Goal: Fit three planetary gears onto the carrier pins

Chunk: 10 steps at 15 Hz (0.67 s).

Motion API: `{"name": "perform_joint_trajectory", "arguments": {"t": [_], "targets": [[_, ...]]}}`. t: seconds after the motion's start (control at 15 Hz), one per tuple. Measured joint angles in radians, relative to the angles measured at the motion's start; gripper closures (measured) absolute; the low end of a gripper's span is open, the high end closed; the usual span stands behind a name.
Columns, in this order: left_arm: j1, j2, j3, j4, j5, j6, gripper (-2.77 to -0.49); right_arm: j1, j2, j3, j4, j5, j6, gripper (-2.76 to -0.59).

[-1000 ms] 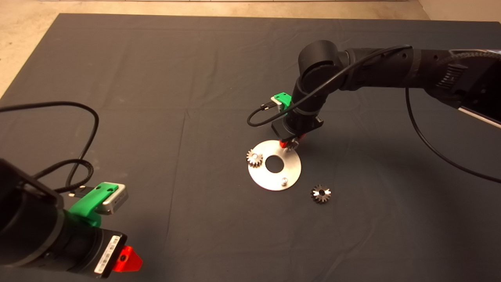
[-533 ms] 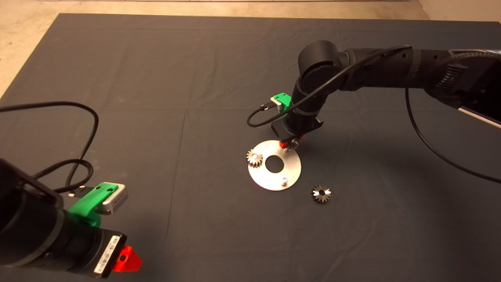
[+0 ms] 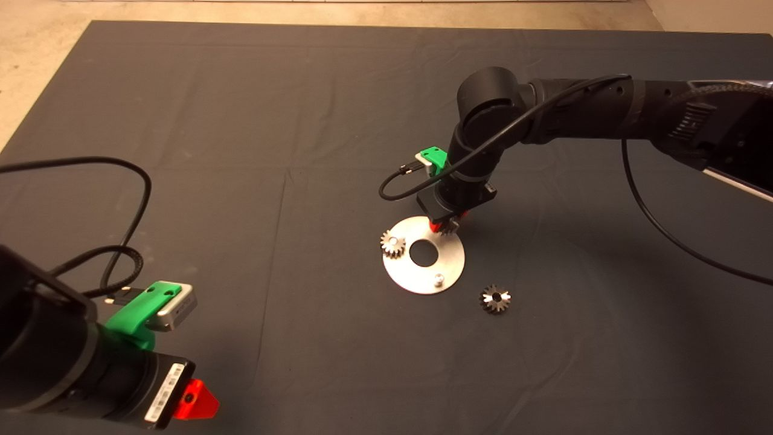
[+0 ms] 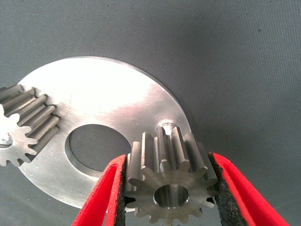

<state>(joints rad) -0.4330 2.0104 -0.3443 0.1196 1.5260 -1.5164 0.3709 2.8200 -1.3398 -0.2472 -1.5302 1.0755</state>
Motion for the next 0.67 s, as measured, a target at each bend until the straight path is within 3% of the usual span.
{"name": "perform_joint_trajectory", "arguments": {"t": [0.67], "targets": [[0.000, -0.005, 0.000, 0.000, 0.000, 0.000, -2.48, 0.000, -0.005, 0.000, 0.000, 0.000, 0.000, -1.07]]}}
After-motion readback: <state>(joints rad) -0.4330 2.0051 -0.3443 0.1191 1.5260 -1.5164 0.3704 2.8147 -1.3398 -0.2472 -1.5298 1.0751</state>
